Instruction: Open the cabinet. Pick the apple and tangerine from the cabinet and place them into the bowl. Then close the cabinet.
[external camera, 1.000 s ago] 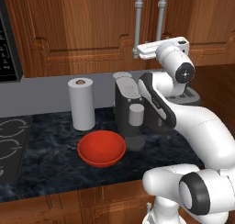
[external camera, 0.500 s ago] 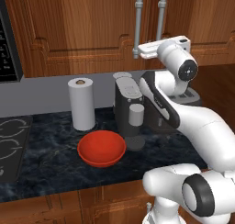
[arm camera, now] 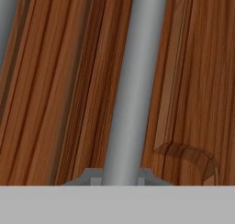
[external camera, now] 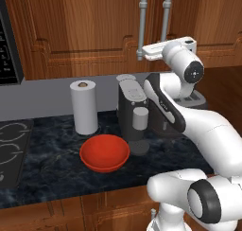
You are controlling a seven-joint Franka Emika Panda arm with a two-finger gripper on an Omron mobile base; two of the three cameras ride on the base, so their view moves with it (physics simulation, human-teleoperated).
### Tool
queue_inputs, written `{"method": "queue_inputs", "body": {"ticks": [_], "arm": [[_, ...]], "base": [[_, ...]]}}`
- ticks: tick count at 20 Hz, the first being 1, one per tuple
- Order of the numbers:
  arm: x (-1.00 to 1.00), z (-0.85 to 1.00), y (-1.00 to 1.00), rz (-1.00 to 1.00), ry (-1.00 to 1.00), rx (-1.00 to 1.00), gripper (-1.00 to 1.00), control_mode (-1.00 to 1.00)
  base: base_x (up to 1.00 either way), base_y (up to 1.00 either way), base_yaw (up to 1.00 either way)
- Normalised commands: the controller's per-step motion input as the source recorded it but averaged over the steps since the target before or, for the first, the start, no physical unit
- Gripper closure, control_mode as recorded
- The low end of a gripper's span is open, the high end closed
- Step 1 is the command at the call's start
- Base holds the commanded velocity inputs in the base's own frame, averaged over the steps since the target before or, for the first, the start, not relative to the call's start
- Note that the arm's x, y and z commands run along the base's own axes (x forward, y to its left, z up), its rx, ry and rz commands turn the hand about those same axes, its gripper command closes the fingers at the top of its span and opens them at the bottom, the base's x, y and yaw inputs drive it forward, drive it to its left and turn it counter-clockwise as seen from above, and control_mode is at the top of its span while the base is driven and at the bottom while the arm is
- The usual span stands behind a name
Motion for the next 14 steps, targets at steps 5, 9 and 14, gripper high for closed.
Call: {"method": "queue_inputs", "body": {"ticks": [5,9,14], "arm": [[-0.06,0.0,-0.08,0.0,0.0,0.0,1.0,-1.0],[-0.36,0.02,-0.21,0.0,0.0,0.0,1.0,-1.0],[-0.7,0.09,-0.31,0.0,-0.01,0.0,1.0,-1.0]], "base": [[0.0,0.0,0.0],[0.0,0.0,0.0],[0.0,0.0,0.0]]}}
